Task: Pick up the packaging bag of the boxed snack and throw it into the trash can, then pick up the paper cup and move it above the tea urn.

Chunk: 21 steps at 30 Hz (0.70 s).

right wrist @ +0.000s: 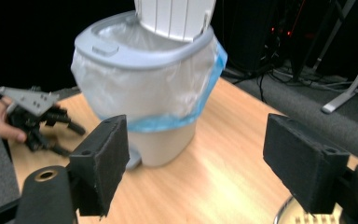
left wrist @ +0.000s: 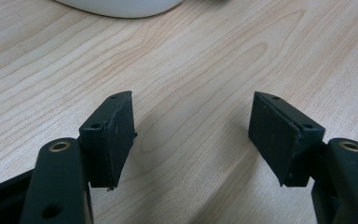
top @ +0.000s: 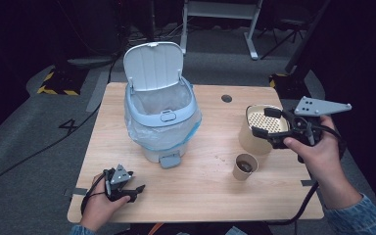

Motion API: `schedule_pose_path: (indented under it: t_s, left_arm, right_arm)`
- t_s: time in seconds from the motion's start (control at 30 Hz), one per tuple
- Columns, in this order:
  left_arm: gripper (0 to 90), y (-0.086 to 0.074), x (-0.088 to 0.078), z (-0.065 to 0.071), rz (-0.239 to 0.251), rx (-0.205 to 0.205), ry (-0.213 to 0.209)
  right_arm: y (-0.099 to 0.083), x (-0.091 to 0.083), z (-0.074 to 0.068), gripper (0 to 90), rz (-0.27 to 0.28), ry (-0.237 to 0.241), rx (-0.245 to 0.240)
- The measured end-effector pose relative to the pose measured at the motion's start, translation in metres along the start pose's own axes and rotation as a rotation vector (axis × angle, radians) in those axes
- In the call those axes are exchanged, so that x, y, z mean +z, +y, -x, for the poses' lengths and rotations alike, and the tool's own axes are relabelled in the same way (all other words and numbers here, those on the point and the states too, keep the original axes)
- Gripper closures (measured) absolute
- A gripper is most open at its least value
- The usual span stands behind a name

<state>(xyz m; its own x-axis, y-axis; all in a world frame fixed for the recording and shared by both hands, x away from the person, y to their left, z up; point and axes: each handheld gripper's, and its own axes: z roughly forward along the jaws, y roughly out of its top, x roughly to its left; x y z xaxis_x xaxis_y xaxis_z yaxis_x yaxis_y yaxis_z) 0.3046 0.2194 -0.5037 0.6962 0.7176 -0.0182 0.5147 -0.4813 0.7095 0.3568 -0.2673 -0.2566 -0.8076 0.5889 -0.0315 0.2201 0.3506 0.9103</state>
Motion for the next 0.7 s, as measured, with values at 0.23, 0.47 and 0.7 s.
schedule_pose_path:
  t_s: [0.23, 0.47, 0.7]
  left_arm:
    - [31.5, 0.0, 0.0, 0.0, -0.001, 0.0, 0.001]
    - [31.5, 0.0, 0.0, 0.0, -0.001, 0.001, 0.002]
    - [31.5, 0.0, 0.0, 0.0, 0.0, 0.001, 0.002]
  right_arm:
    - [-0.041, -0.009, -0.003, 19.9, -0.012, -0.014, 0.036]
    - [-0.095, -0.002, -0.009, 16.7, -0.05, -0.044, 0.048]
    - [-0.13, 0.006, -0.009, 15.8, -0.094, -0.063, 0.07]
